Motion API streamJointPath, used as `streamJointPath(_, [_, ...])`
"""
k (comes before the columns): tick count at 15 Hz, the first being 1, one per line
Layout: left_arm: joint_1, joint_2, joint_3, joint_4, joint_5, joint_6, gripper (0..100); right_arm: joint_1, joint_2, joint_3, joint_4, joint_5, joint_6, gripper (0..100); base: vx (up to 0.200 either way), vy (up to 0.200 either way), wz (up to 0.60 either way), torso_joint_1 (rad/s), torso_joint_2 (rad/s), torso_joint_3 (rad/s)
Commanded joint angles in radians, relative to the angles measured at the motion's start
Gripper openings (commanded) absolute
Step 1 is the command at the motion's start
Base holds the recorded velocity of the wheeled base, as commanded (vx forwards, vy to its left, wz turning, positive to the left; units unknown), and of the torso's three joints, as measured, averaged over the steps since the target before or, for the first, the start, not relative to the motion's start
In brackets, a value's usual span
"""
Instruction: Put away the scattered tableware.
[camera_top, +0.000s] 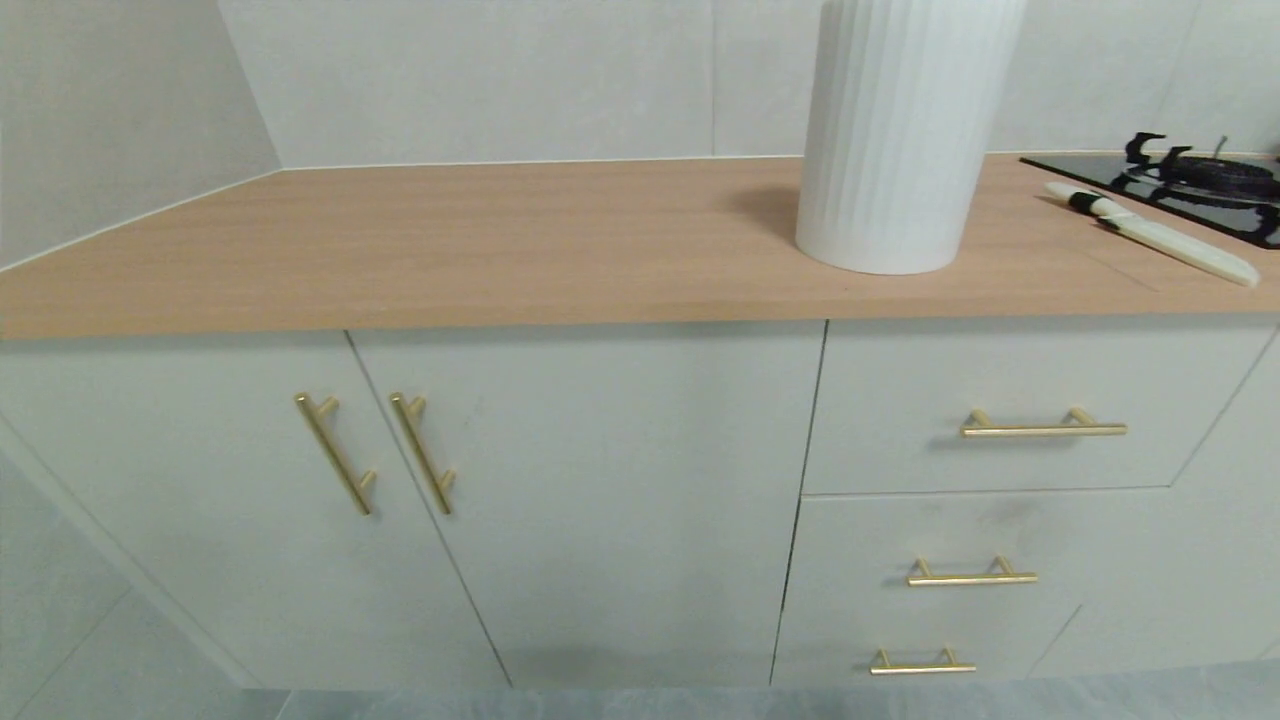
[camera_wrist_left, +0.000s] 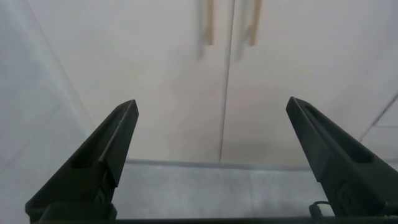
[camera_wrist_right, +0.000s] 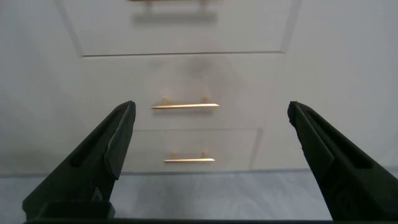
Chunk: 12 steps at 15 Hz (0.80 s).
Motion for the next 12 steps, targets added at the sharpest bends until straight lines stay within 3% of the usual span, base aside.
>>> streamJointPath(1, [0.001,0.000,0.000,-0.001,0.000,0.000,100,0.000,0.002,0.000,-0.001,0.000,0.000,100,0.000,0.000,0.00,0.000,0.00,0.000])
streamJointPath(10, [0.001,0.000,0.000,-0.001,0.000,0.000,100,0.000,0.002,0.000,-0.001,0.000,0.001,100,0.000,0.000,0.00,0.000,0.00,0.000])
streamJointPath(12, [0.001,0.000,0.000,-0.001,0.000,0.000,100,0.000,0.002,0.000,0.001,-0.001,0.001,100,0.000,-0.200,0.00,-0.005,0.00,0.000])
